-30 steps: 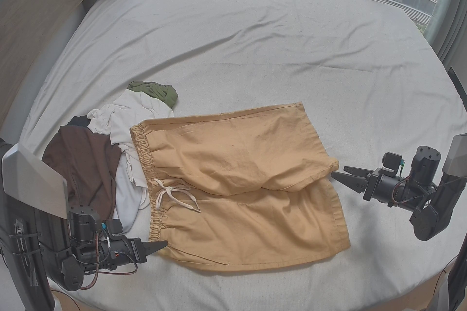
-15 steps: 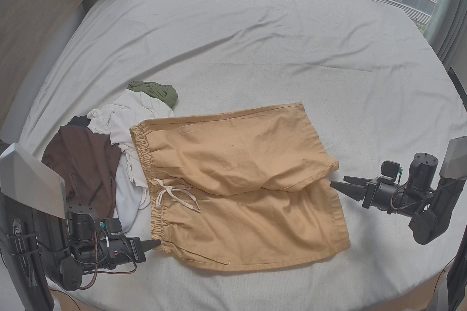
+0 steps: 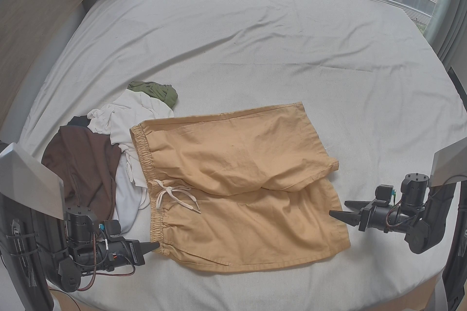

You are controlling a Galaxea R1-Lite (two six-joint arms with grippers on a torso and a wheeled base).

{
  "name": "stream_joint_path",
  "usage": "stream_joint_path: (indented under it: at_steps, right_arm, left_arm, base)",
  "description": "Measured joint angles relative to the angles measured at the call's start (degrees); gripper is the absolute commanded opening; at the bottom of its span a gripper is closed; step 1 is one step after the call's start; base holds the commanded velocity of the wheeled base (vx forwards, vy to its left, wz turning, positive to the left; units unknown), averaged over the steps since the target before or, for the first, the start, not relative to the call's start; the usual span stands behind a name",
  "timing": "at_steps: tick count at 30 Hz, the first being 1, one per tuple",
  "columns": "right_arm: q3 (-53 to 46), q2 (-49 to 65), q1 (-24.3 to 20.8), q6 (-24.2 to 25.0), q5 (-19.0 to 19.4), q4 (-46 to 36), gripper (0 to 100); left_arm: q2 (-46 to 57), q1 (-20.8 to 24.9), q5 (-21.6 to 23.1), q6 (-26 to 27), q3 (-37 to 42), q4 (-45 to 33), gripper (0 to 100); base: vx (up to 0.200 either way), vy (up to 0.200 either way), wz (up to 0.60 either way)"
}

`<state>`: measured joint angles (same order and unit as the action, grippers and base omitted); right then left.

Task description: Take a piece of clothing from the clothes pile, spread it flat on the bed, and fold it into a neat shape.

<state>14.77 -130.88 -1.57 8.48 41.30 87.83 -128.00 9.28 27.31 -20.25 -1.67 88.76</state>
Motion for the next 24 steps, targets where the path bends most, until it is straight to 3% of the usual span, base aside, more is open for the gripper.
stream_joint_path:
  at_steps: [24]
  right_arm:
    - [-7.6, -2.3, -1.1, -0.4, 0.2, -4.9, 100]
  left_arm:
    - [-0.7, 0.2, 0.0, 0.2, 0.1, 0.0, 0]
  base:
    - [0.000, 0.000, 0.00]
